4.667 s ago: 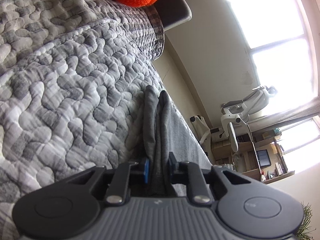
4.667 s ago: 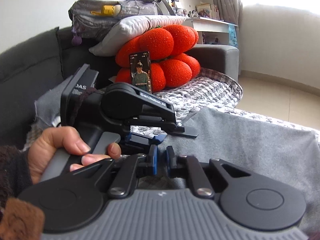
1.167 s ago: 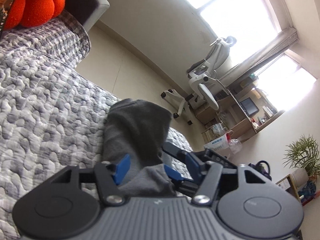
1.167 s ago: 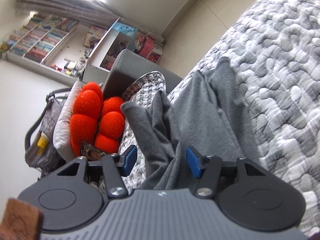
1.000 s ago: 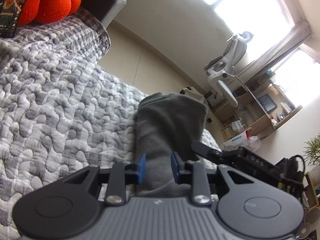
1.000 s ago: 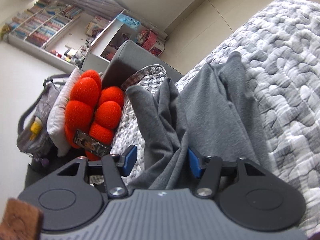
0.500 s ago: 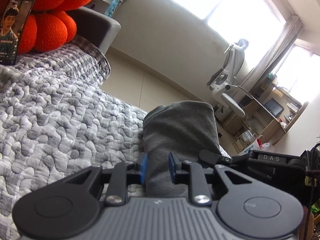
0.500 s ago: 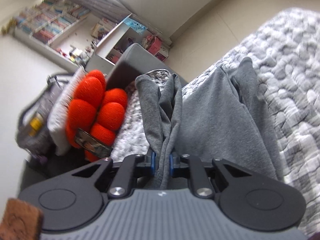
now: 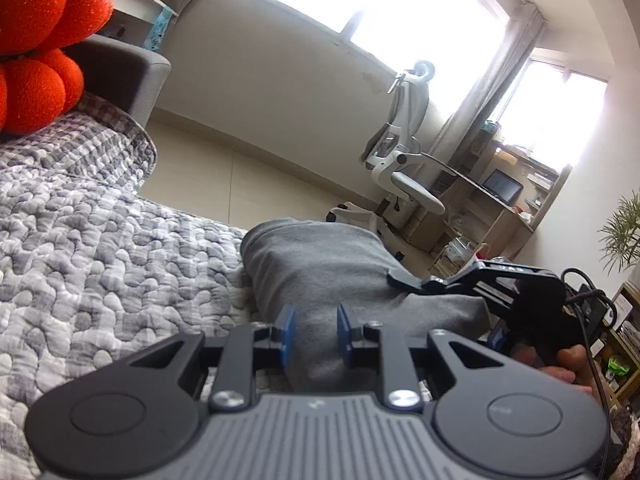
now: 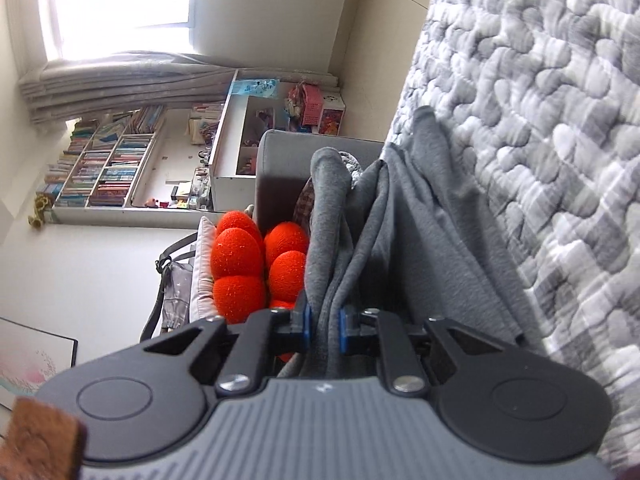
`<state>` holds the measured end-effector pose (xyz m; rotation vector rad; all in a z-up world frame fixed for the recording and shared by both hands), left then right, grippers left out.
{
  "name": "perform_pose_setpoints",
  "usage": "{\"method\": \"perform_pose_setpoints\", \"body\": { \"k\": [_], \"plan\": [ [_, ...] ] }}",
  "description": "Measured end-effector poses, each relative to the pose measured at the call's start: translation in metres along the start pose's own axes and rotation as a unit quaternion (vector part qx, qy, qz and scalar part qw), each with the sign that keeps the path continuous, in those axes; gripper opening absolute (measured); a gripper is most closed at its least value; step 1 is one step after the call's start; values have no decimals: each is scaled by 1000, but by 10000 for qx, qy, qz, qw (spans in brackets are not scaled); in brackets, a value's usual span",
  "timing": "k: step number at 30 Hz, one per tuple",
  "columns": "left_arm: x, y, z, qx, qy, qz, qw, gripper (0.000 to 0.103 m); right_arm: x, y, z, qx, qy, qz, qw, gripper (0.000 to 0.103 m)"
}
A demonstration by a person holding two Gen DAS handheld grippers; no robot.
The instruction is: Fold clothes
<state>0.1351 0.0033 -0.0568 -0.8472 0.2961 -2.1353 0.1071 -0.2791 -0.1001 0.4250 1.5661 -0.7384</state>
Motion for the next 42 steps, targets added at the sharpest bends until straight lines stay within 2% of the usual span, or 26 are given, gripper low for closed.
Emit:
{"method": "perform_pose_setpoints", "body": {
  "k": [8,12,15,20,22,24,28,34,39,42],
  "plan": [
    [27,16,-13,-226,804,36,9965,22,27,-7,12,27,271,-359,9990,16],
    [34,30,-25,-634,1486,338,9863,22,36,-5,12,28,224,-633,9977,16],
    [36,27,-24,-674,1619,373,9838,22,35,-5,10,25,59,-716,9974,17],
    [20,11,-8,-559,872,95,9946,24,18,-14,5,97,-413,-874,9953,26],
    [13,4,-3,-467,654,98,9967,26,9,-20,3,147,-658,-958,9931,44],
    [6,0,2,-375,473,152,9981,26,-2,-27,-3,225,-1027,-1076,9886,45],
    [6,-1,10,-265,365,108,9989,25,-26,-38,-25,236,-2031,-1409,9687,45],
    [19,15,16,-444,683,-127,9966,23,-56,-35,-70,-524,-3066,-1294,9415,45],
    [20,29,10,-708,772,-336,9939,19,-50,-10,-112,-1388,-3984,-1471,8947,45],
    [19,32,7,-784,823,-375,9928,17,-39,8,-135,-1740,-4433,-1782,8611,45]
  ]
}}
Point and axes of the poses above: each gripper's, at about its wrist camera, not at the fingertips, and y roughly the way its jaws point, x to its right, z to its top, the point moved 6 cm from there along y, roughly the way its jaws point, and after that the axes turned 6 degrees about -x, right-handed, at the moved point
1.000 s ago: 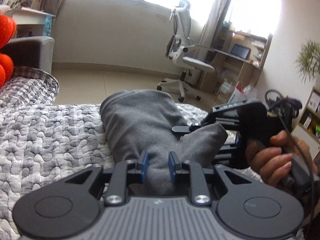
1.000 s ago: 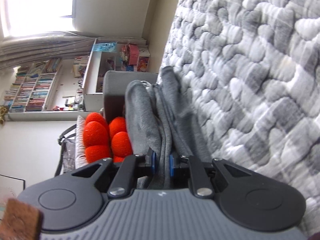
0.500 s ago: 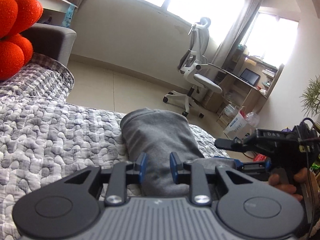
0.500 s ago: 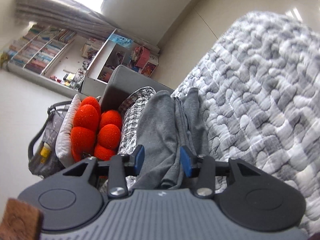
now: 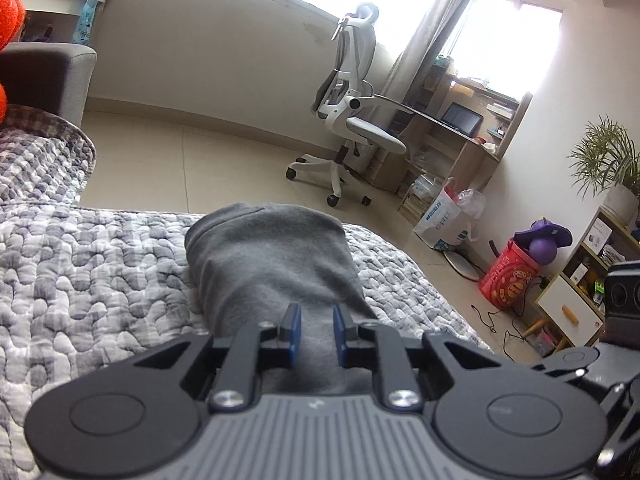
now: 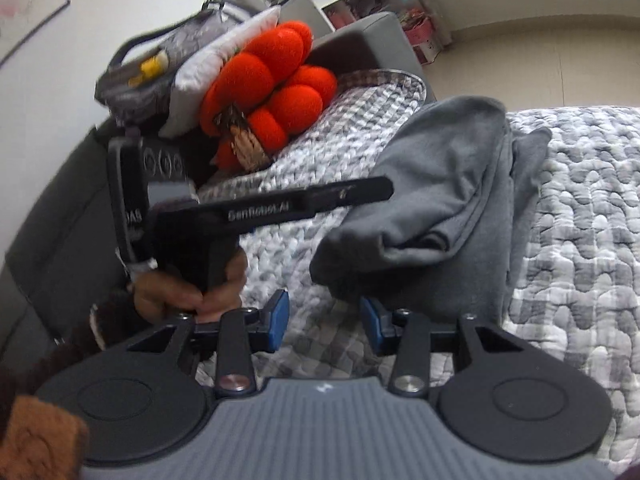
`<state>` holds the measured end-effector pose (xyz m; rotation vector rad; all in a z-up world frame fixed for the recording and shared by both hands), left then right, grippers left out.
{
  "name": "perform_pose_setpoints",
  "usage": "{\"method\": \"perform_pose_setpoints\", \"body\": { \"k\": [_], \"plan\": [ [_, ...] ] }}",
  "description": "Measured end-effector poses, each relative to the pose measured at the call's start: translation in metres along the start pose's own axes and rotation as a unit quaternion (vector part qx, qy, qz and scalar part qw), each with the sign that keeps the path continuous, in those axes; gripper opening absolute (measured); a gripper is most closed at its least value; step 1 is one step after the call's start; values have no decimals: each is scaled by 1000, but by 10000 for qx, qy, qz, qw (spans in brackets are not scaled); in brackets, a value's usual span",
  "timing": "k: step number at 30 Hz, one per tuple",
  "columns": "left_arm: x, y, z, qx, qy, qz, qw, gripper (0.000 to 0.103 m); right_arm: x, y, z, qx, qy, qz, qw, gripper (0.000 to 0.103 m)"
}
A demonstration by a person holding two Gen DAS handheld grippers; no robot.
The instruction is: Fold clothes
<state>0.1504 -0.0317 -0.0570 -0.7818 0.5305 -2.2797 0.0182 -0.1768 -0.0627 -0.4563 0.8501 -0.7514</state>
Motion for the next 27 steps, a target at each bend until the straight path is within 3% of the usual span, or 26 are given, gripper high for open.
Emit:
{"method": "perform_pose_setpoints", "body": {
  "k": [2,7,14,21,27],
  "plan": [
    [-1,-2,1,3,52,60,10000,17,-7,11,-4,-165,-283,-118,9994,45],
    [-8,-18,1,79,224,173,9996,18,-14,25,-3,93,-828,-511,9952,45],
    [-8,-11,-9,-48,311,-181,9993,12,-5,55,-2,88,-1157,-765,9903,45],
    [-8,12,-14,-128,-87,-525,9985,12,10,71,10,144,-788,-384,9961,46],
    [-8,5,-12,10,-299,-549,9980,12,21,45,10,174,-141,18,9997,47]
  ]
}}
Point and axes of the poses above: each gripper's, at about its wrist camera, not at the fingertips, and y roughly the way its jaws point, x to its right, z to its top, the point moved 6 cm from there along y, roughly the way its jaws point, and after that the axes turned 6 degrees about -x, right-handed, at the moved point
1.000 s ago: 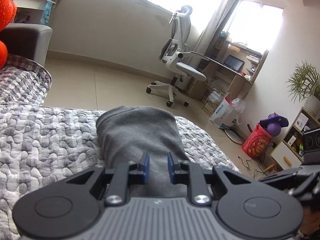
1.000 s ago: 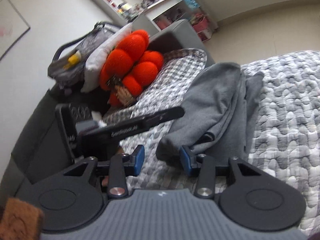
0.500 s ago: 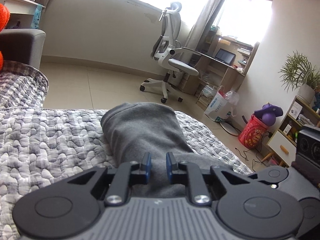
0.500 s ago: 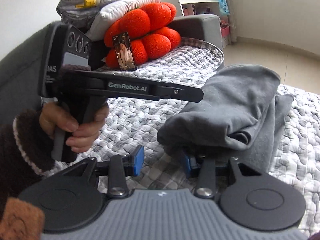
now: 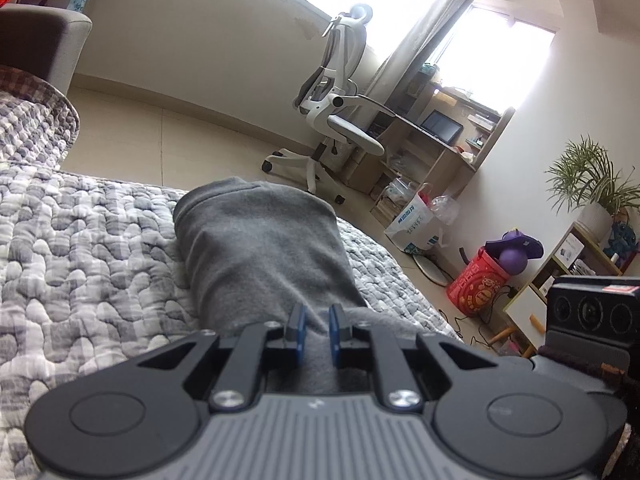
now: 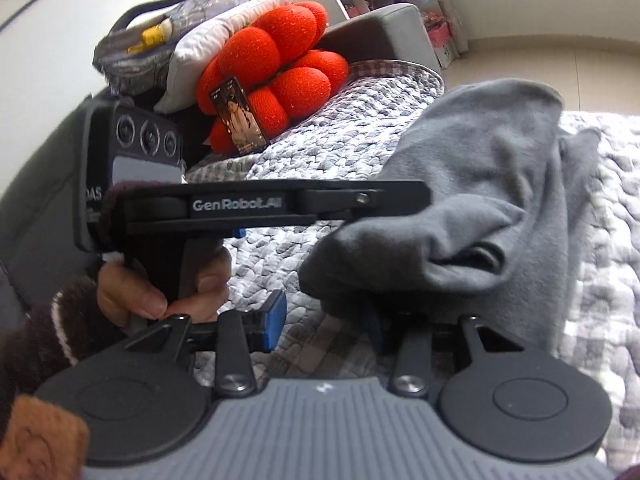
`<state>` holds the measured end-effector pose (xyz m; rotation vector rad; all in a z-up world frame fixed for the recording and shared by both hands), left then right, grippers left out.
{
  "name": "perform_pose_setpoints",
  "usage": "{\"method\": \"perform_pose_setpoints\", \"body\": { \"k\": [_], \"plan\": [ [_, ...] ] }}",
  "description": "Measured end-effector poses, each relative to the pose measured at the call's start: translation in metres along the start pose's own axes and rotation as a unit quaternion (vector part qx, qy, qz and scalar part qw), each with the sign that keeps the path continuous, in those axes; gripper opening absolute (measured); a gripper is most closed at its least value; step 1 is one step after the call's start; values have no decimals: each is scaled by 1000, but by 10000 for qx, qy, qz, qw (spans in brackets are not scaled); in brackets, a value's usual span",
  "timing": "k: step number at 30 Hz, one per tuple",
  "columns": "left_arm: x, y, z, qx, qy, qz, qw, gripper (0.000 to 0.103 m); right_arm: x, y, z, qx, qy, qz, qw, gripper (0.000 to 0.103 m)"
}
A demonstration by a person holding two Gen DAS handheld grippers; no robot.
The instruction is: Fold clothes
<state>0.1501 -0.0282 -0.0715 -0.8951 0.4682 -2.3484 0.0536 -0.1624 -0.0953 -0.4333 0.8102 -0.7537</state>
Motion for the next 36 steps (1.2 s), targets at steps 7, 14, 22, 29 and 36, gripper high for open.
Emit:
{"method": "perform_pose_setpoints", "body": {
  "k": [7,14,22,29,36],
  "plan": [
    [3,-1,-1,67,-51,27,10000,12,40,-51,-4,712,1674,588,9816,63],
    [6,-1,-2,150,-88,145,9997,12,74,-48,-1,1127,3395,1194,9262,56],
    [12,-16,5,502,-100,2,9987,12,73,-68,15,1265,3233,1089,9315,16],
    [22,19,-15,66,249,100,9996,12,97,-54,5,715,3203,81,9446,15],
    [33,25,-20,173,772,410,9960,12,79,-59,9,955,2403,-300,9655,18]
  ]
}}
Point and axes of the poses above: each gripper's, at about its wrist camera, not at the fingertips, and y roughly the way its jaws point, x to its right, z to its top, the point moved 6 cm from there along y, roughly the way its jaws point, and after that the axes turned 6 degrees about -x, right-handed, at the moved point
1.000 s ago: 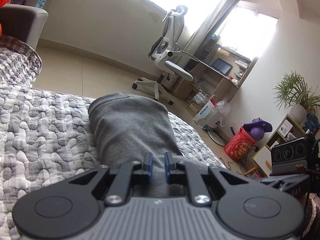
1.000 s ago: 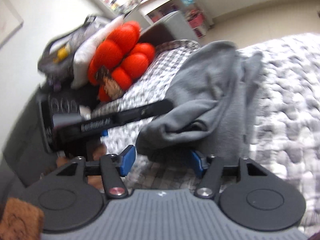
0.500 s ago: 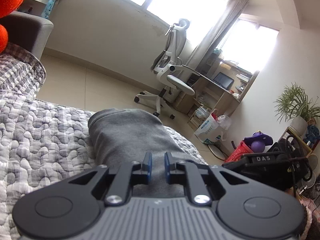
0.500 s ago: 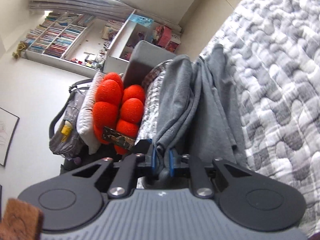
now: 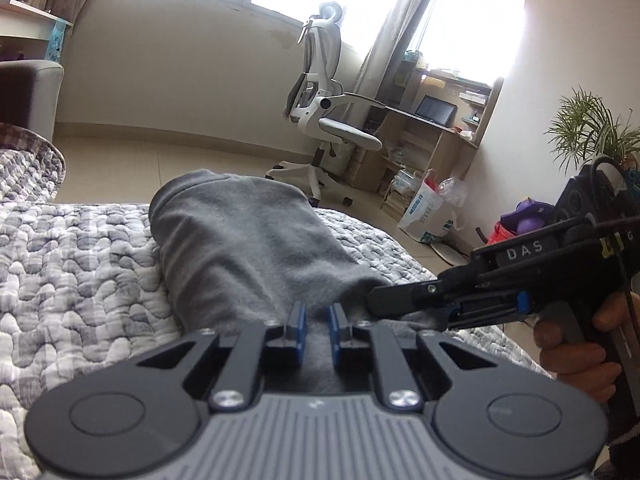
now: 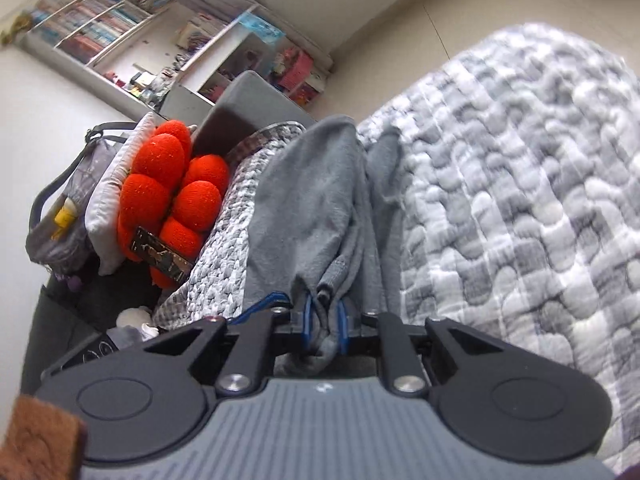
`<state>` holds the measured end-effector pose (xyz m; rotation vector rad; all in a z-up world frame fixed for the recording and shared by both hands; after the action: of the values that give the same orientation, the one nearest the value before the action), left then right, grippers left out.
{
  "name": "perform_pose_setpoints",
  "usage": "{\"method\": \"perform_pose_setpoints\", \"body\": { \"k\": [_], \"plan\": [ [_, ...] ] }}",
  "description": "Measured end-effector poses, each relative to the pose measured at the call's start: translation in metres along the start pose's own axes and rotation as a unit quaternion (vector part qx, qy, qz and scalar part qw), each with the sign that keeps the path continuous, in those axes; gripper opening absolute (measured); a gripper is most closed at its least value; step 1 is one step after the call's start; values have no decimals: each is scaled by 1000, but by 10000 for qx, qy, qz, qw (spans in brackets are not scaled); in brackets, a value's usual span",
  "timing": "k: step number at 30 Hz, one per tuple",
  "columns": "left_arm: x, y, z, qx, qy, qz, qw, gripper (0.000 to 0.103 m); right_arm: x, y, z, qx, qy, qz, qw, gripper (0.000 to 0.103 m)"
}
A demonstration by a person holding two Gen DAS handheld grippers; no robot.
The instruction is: Fold clothes
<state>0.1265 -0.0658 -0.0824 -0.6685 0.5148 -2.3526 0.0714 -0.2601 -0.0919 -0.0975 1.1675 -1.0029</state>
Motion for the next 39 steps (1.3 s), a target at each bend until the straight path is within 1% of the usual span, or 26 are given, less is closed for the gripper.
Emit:
{"method": "perform_pose_setpoints", "body": {
  "k": [4,6,8,11,12,13,15,19,21,24,28,29,30,31,33,34,37,39],
  "plan": [
    [0,-2,0,28,-80,-45,10000,12,-14,2,0,164,-717,-375,9966,19],
    [1,-3,-1,34,-81,-64,9999,12,-20,2,2,119,-966,-560,9937,19],
    [0,-4,-2,32,-92,-93,9999,12,-25,2,4,90,-1217,-771,9895,20],
    [0,-5,-2,17,-116,-152,9998,12,-30,0,4,65,-1608,-1110,9807,24],
    [0,-5,-3,17,-119,-171,9998,12,-31,-2,5,126,-1735,-1175,9777,28],
    [1,-6,-3,20,-125,-187,9997,12,-33,-4,6,199,-1858,-1233,9746,36],
    [3,-6,-3,22,-106,-214,9997,12,-37,-5,9,401,-2086,-1306,9684,44],
    [5,-5,-2,7,-83,-249,9997,12,-45,12,16,660,-2446,-1299,9586,44],
    [6,-4,-2,2,-62,-261,9996,12,-50,25,21,799,-2715,-1186,9518,44],
    [9,-4,-2,-9,-17,-284,9996,12,-49,48,28,752,-3019,-1099,9440,43],
    [13,-4,-3,-53,59,-365,9993,13,-40,77,38,726,-3391,-1520,9256,42],
    [13,-3,-3,-73,72,-399,9992,13,-36,84,41,721,-3453,-1663,9208,41],
    [13,-3,-3,-94,85,-432,9990,14,-32,90,46,728,-3490,-1837,9160,35],
    [14,-3,-3,-116,96,-467,9988,15,-27,95,51,754,-3488,-1983,9129,35],
    [12,-3,-2,-181,76,-567,9982,18,-18,100,64,844,-3356,-2191,9123,35],
    [11,-4,-2,-212,47,-611,9979,18,-13,102,70,861,-3229,-2240,9155,35],
    [7,-5,0,-305,-41,-746,9967,18,-1,101,82,853,-2764,-2027,9356,39],
    [5,-7,2,-366,-102,-836,9958,20,0,96,85,887,-2577,-1963,9419,39]
  ]
}}
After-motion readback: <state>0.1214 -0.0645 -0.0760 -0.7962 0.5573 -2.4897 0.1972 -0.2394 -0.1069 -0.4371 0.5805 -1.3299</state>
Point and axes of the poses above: each gripper's, at about its wrist camera, not at the fingertips, and y roughly the way its jaws point, x to its right, z to its top, the point moved 6 cm from there along y, roughly the way its jaws point, and after that the axes turned 6 degrees about -x, right-handed, at the moved point
